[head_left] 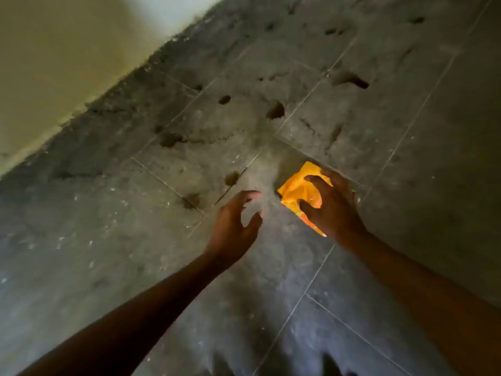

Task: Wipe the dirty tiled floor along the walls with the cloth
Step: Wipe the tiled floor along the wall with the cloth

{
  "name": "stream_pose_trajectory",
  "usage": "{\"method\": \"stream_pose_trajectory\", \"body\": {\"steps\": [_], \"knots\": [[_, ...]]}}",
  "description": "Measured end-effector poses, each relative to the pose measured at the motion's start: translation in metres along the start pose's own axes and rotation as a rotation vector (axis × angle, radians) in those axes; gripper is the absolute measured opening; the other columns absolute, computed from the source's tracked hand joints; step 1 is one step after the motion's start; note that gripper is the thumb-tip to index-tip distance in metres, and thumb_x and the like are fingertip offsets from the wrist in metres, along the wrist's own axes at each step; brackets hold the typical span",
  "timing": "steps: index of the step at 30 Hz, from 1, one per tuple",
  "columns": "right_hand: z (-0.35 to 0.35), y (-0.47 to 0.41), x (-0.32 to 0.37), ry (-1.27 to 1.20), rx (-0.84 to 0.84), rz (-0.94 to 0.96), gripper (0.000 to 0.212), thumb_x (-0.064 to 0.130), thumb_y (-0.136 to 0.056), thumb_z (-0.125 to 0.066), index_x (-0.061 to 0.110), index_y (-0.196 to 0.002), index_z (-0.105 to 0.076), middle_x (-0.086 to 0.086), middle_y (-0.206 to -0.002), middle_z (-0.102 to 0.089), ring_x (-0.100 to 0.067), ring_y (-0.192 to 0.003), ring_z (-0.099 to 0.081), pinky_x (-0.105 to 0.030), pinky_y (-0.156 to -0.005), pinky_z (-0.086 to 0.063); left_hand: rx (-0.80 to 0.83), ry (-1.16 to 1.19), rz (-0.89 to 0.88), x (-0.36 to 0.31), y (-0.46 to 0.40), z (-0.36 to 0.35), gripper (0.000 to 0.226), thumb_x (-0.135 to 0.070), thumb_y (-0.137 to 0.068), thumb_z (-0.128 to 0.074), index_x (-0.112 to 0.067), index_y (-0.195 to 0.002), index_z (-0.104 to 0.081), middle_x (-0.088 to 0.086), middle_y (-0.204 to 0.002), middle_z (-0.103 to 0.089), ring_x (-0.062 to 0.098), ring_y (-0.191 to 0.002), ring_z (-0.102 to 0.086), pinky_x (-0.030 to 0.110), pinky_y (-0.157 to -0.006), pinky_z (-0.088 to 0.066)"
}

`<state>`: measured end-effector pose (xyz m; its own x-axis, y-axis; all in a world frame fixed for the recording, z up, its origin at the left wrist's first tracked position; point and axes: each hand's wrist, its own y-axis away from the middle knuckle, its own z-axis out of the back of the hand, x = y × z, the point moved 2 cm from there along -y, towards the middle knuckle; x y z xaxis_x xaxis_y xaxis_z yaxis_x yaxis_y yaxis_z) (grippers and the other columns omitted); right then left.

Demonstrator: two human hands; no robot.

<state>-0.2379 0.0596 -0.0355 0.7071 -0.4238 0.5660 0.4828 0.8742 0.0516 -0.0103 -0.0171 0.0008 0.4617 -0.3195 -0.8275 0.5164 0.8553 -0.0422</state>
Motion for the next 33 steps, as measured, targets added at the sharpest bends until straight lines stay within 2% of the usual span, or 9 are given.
{"method": "stream_pose_trajectory", "body": {"steps": [5,8,12,15,17,22,25,28,33], "knots": [[-0.036,0.001,-0.035,0.442,0.271,0.002,0.084,0.070,-0.087,-0.064,0.054,-0.158,-0.022,-0.012,-0.174,-0.004,-0.055,-0.152,-0.011,-0.073,-0.113,-0.021,0.300,-0.328,0.052,0.065,0.014,-0.026,0.070,-0.033,-0.100,-0.066,-0.018,-0.161,-0.036,0.008,-0.167,-0.038,0.028,-0.154,-0.035,0.044,-0.125,-0.033],[-0.040,-0.001,-0.037,0.516,0.179,0.071,0.075,0.062,-0.086,-0.063,0.055,-0.152,-0.029,-0.026,-0.159,-0.033,-0.062,-0.131,-0.041,-0.074,-0.095,-0.039,0.337,-0.406,0.125,0.089,0.013,-0.042,0.083,-0.041,-0.101,-0.064,-0.020,-0.167,-0.019,0.002,-0.176,-0.013,0.022,-0.163,-0.009,0.040,-0.131,-0.014],[-0.039,-0.025,-0.031,0.591,0.211,0.118,0.080,0.032,-0.069,-0.090,0.038,-0.136,-0.047,-0.033,-0.116,-0.060,-0.049,-0.080,-0.064,-0.052,-0.068,-0.055,0.497,-0.575,0.118,0.087,0.016,-0.050,0.087,-0.044,-0.106,-0.055,-0.023,-0.168,0.002,-0.009,-0.170,0.021,0.010,-0.157,0.018,0.041,-0.132,-0.001],[-0.013,-0.027,-0.004,0.597,0.401,0.129,0.059,0.021,-0.097,-0.062,0.029,-0.151,-0.040,-0.022,-0.138,-0.052,-0.046,-0.115,-0.061,-0.048,-0.091,-0.053,0.464,-0.505,0.155,0.080,0.026,-0.040,0.087,-0.046,-0.106,-0.055,-0.021,-0.168,0.000,0.000,-0.176,0.011,0.018,-0.163,0.009,0.037,-0.130,0.000],[-0.002,-0.029,0.006,0.468,0.417,0.172,0.056,0.012,-0.093,-0.055,0.029,-0.145,-0.044,-0.013,-0.139,-0.055,-0.041,-0.118,-0.062,-0.047,-0.090,-0.057,0.413,-0.480,0.164,0.080,0.032,-0.028,0.088,-0.048,-0.105,-0.055,-0.017,-0.169,-0.002,0.002,-0.177,0.005,0.020,-0.164,0.002,0.033,-0.129,-0.003],[-0.028,-0.024,0.046,0.596,0.168,0.356,0.078,0.022,-0.050,-0.095,0.009,-0.123,-0.070,-0.014,-0.098,-0.070,-0.038,-0.055,-0.068,-0.039,-0.044,-0.051,0.279,-0.504,0.129,0.108,0.045,0.025,0.088,-0.056,-0.102,-0.048,-0.019,-0.168,-0.004,0.002,-0.177,0.002,0.022,-0.163,-0.004,0.040,-0.133,-0.009],[-0.068,-0.025,0.063,0.493,0.051,0.264,0.069,0.022,-0.055,-0.092,0.013,-0.120,-0.072,-0.017,-0.098,-0.067,-0.040,-0.064,-0.067,-0.045,-0.059,-0.053,0.175,-0.558,0.186,0.135,0.037,0.061,0.113,-0.081,-0.084,-0.042,-0.020,-0.168,0.002,0.004,-0.177,0.007,0.025,-0.163,0.001,0.043,-0.131,-0.002],[-0.095,-0.025,0.072,0.447,-0.049,0.179,0.045,0.026,-0.072,-0.067,0.020,-0.117,-0.068,-0.019,-0.110,-0.060,-0.045,-0.093,-0.062,-0.051,-0.079,-0.047,0.025,-0.552,0.267,0.161,0.027,0.089,0.137,-0.099,-0.067,-0.039,-0.018,-0.169,0.002,0.002,-0.177,0.009,0.024,-0.163,0.005,0.045,-0.130,0.001],[-0.135,-0.023,0.065,0.275,-0.043,0.069,0.063,0.046,-0.083,-0.042,0.028,-0.143,-0.051,-0.026,-0.152,-0.045,-0.056,-0.134,-0.044,-0.072,-0.108,-0.036,-0.022,-0.597,0.324,0.205,0.023,0.118,0.138,-0.104,-0.067,-0.043,-0.024,-0.169,0.005,-0.004,-0.177,0.012,0.019,-0.163,0.011,0.052,-0.132,-0.001]]}}
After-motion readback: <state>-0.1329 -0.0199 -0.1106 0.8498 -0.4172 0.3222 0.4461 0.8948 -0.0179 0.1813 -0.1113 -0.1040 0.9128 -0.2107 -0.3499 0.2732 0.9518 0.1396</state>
